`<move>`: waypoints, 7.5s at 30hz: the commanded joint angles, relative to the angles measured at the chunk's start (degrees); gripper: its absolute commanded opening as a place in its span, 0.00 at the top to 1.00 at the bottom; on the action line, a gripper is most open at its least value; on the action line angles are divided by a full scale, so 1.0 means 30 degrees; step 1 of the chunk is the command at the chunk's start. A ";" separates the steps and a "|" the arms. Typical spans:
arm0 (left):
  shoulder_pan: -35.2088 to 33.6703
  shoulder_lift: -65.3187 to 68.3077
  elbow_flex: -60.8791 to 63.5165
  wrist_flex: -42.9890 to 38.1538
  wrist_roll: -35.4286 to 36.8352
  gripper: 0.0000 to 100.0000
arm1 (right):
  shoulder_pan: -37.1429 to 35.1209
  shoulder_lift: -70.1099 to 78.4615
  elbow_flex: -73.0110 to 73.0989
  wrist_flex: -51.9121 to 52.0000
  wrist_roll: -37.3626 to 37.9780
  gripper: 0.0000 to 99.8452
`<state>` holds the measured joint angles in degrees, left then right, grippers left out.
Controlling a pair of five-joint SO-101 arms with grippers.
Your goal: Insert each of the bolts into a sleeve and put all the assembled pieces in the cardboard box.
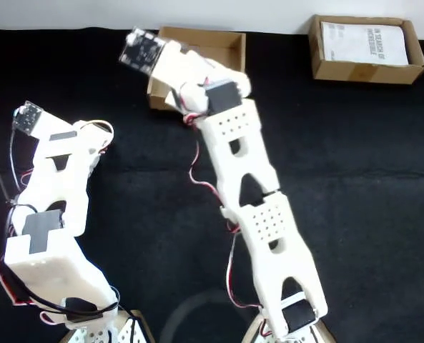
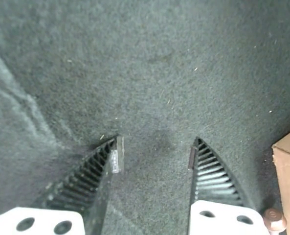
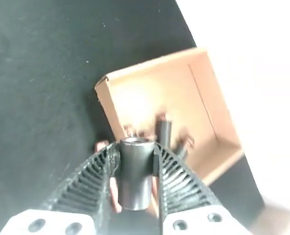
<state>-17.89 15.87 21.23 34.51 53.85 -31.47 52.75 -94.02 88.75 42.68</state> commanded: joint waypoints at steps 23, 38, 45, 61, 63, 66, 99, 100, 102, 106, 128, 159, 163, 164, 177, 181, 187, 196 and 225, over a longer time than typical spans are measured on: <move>0.5348 -0.0923 -0.3971 0.5919 -0.1114 0.77 | 1.4608 -2.0498 1.6015 0.4088 -1.1018 0.99; 0.8542 0.3853 -1.1824 0.6769 0.1993 0.77 | 1.5311 -3.2864 3.5560 -0.1656 -0.9641 0.99; 0.8454 1.0418 -1.9853 0.9026 0.1993 0.77 | 1.5311 -3.9048 4.0982 -0.2476 -0.7355 0.99; 0.8630 1.8593 -3.2161 1.1692 0.2022 0.78 | 1.5341 -4.5524 4.5846 -0.2447 -0.6828 0.99; 0.8630 1.8681 -3.2132 1.1692 0.2022 0.78 | 1.5341 -4.5817 4.5875 -0.2447 -0.6828 0.99; 0.8601 1.8681 -3.2161 1.1956 0.1905 0.90 | 1.5341 -4.5875 4.5758 -0.2476 -0.6828 0.99; 1.3612 1.8711 -3.5678 1.8725 -1.2073 0.70 | 1.5194 -4.5846 4.5963 -0.2330 -0.5597 0.99; 1.3495 1.8681 -3.5707 1.9048 -1.1634 0.66 | 1.5194 -4.5846 4.5963 -0.2330 -0.5538 0.99; 1.3436 1.8681 -3.5795 1.9634 -1.1048 0.63 | 1.5194 -4.5846 4.5963 -0.2330 -0.5480 0.99; 1.3407 1.8593 -3.5795 2.0484 -0.9817 0.63 | 1.5165 -4.5846 4.5963 -0.2330 -0.5480 0.99; 1.3495 2.0703 -3.5824 2.0484 -0.7766 0.99 | 1.4725 -4.5846 4.5963 -0.2505 -0.5597 0.99; 0.9656 0.7018 -3.8696 2.2271 -1.5209 0.99 | 1.3084 -4.6022 5.2381 -1.9443 -1.8784 0.99; 0.9011 0.5172 -3.7758 2.2300 -1.5209 0.99 | 1.3055 -4.6022 5.2029 -1.9414 -1.9927 0.99; 0.8952 0.4498 -3.7055 2.2300 -1.5209 0.99 | 1.2791 -4.6022 5.2029 -1.9297 -2.0073 0.99; 0.9040 -1.0242 -1.8535 2.2154 -1.6967 0.99 | 0.5465 -5.2088 5.1443 -1.2000 -1.7700 0.99; 0.9128 -1.3582 -1.5077 2.2095 -1.6967 0.99 | 0.4938 -5.2645 5.1297 -0.8484 -1.5912 0.99; 0.9128 -1.6484 -1.1033 2.1011 -1.6938 0.99 | 0.4498 -5.2557 5.1473 -0.6755 -1.3509 0.99; 0.9158 -2.0264 -0.4352 2.0864 -1.6908 0.99 | 0.2212 -5.2586 5.3055 -0.5319 -1.2337 0.99; 1.0066 -2.8264 1.0828 -0.2403 -1.1487 0.99 | 0.1568 -5.2586 6.2139 -1.9414 -1.6645 0.99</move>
<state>10.59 -68.00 54.29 33.36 17.89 -25.58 -104.35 91.74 31.87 -5.93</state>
